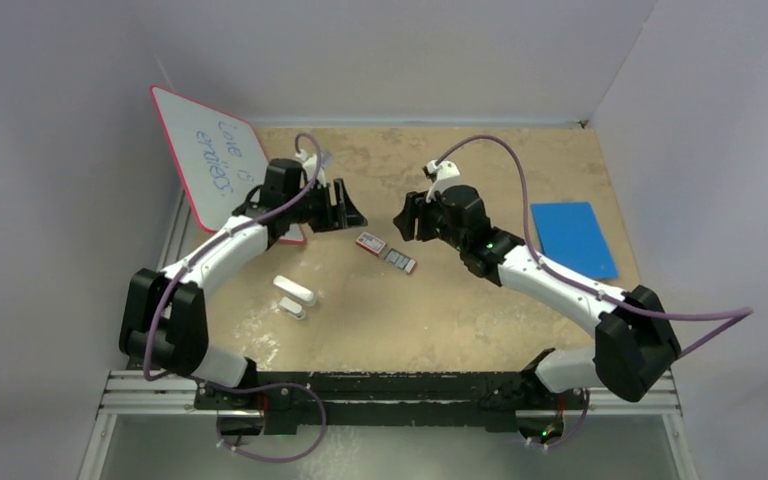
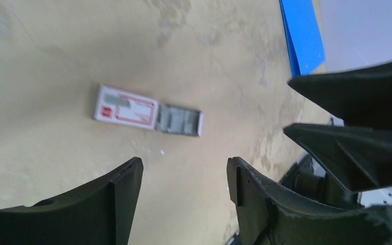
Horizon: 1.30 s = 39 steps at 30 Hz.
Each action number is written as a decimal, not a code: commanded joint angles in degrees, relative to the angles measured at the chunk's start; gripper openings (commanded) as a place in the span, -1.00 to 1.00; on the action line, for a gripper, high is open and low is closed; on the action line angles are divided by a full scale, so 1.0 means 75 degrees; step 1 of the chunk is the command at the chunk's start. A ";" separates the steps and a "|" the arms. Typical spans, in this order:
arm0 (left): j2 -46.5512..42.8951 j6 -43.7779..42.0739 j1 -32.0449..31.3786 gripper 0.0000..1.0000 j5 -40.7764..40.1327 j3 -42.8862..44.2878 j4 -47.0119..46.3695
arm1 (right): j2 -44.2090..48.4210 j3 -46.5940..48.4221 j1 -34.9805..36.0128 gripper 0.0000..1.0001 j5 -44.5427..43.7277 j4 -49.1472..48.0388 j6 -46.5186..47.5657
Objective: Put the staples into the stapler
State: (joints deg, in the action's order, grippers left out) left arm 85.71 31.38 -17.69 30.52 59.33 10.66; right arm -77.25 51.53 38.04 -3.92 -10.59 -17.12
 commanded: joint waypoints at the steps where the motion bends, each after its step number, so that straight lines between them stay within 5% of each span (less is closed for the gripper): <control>1: -0.0409 0.0484 -0.0417 0.24 0.0193 -0.0820 -0.0138 | -0.0184 -0.0008 0.0263 0.16 0.0313 -0.0199 -0.2422; 10: 0.0414 0.1382 -0.0418 0.17 0.0090 -0.1325 -0.1146 | -0.1334 -0.0431 0.0698 0.12 0.0992 -0.0589 -0.3908; 14: 0.1021 0.1898 -0.0420 -0.11 0.0019 -0.1446 -0.2055 | -0.1598 -0.0570 0.0709 -0.25 0.0709 -0.0572 -0.4245; 17: 0.1428 0.2109 -0.0430 -0.25 -0.0153 -0.1462 -0.2400 | -0.1795 -0.0562 0.0716 -0.34 0.0552 -0.0468 -0.4236; 28: 0.2201 0.2030 -0.0442 -0.26 -0.0094 -0.1383 -0.2840 | -0.2352 -0.0305 0.1350 -0.29 -0.1050 0.0278 -0.4598; 39: 0.2582 0.1985 -0.0442 -0.35 -0.0310 -0.1144 -0.3143 | -0.2983 -0.0004 0.1366 -0.51 -0.2013 0.0660 -0.4630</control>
State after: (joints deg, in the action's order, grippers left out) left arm 103.66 46.54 -21.04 29.54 48.18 -10.09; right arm -98.65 49.34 48.47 -13.19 -8.25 -51.44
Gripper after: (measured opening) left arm 0.330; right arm 0.244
